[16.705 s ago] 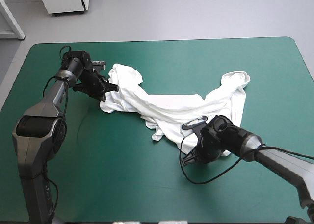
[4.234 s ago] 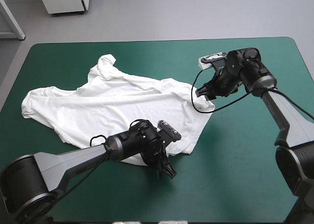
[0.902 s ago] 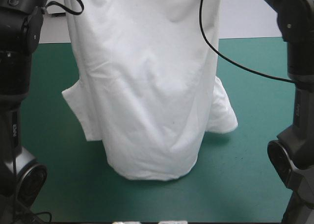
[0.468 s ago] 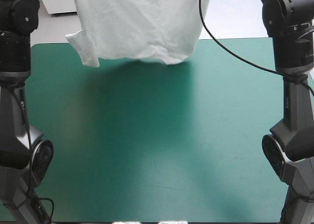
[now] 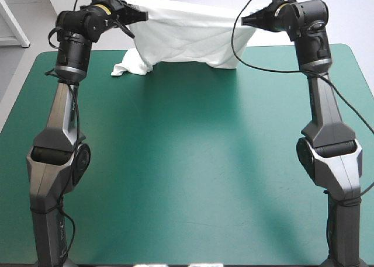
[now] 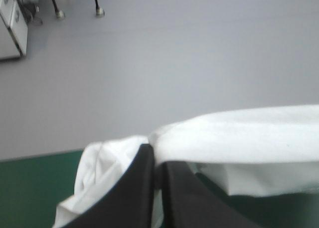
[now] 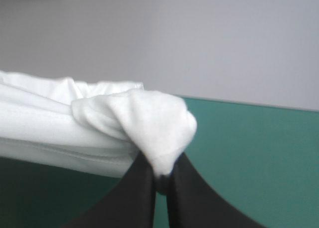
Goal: Fold the cloth
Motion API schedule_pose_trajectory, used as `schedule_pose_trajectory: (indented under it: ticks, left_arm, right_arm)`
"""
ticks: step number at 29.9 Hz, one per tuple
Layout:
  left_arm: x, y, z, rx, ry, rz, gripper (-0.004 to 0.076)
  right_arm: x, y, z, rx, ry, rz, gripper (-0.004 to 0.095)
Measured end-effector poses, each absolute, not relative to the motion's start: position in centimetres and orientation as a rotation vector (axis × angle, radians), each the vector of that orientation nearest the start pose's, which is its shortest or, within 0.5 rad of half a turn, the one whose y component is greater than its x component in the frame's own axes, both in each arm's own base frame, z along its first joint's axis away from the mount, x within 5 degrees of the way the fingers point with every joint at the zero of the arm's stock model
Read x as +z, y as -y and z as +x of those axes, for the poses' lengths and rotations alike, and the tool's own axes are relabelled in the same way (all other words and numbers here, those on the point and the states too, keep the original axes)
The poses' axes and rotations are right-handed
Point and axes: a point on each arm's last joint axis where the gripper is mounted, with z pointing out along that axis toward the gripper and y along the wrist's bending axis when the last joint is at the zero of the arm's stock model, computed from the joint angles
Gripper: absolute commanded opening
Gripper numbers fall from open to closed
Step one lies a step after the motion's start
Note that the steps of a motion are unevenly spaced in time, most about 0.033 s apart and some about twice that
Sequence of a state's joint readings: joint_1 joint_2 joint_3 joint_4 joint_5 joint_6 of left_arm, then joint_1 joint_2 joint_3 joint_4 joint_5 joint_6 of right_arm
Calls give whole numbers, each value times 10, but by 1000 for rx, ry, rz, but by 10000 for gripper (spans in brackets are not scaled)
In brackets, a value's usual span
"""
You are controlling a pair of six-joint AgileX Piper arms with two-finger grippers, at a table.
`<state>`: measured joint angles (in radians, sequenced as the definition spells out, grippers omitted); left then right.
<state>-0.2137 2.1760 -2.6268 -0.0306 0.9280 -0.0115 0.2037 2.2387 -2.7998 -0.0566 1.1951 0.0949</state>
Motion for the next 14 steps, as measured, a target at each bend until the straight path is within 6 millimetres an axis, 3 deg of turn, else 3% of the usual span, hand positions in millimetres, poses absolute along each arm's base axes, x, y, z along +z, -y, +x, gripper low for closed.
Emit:
schedule_pose_trajectory:
  ticks: [9, 14]
  left_arm:
    - [375, 108, 488, -184, -2295, 111, -9]
    - [344, 107, 489, -136, -2443, 47, -9]
  right_arm:
    - [369, -77, 492, 157, -2377, -85, -13]
    - [328, -70, 494, 183, -2547, -96, -13]
